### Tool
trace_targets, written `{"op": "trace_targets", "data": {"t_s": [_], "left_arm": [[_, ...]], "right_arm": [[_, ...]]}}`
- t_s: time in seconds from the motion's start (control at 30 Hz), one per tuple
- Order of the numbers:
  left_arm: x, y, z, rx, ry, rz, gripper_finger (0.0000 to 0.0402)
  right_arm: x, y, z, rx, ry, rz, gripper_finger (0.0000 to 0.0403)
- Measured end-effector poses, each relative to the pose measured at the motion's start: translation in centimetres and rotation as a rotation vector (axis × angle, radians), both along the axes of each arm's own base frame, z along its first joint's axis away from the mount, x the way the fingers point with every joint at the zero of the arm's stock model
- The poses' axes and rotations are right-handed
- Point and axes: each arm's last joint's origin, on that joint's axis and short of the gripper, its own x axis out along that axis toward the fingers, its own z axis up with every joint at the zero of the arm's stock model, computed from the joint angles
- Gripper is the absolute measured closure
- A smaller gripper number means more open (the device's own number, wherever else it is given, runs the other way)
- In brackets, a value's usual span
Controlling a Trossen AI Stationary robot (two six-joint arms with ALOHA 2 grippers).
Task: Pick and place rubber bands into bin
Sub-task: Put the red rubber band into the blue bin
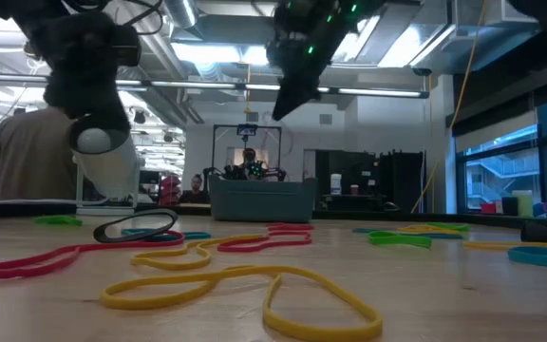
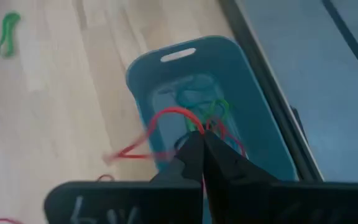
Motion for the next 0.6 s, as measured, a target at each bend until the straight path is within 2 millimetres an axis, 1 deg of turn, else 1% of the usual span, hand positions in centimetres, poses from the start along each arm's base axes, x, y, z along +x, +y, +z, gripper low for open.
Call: {"op": "trace_targets", "data": {"t_s": [0.17, 0.33, 0.43, 0.53, 0.6], "left_arm": [[0.4, 0.3, 0.4, 0.016, -0.056, 0.039, 0.0400], [0.4, 0.4, 0.4, 0.025, -0.065, 0.051, 0.0400], [0.5, 0.4, 0.5, 0.025, -0.071, 0.051, 0.0400], [0.5, 0.4, 0.5, 0.026, -0.073, 0.052, 0.0400], [0.5, 0.4, 0.5, 0.031, -0.073, 0.056, 0.0400]], "right_arm": [[1.3, -2.7, -3.6, -0.026, 0.035, 0.025, 0.0403], [1.9, -5.2, -7.2, 0.007, 0.055, 0.003, 0.0403], [2.2, -5.9, -9.4, 0.026, 0.105, 0.007, 0.0400], [2.2, -6.0, -11.3, 0.042, 0.172, 0.032, 0.0393], [2.3, -6.1, -12.1, 0.053, 0.193, 0.034, 0.0390]]}}
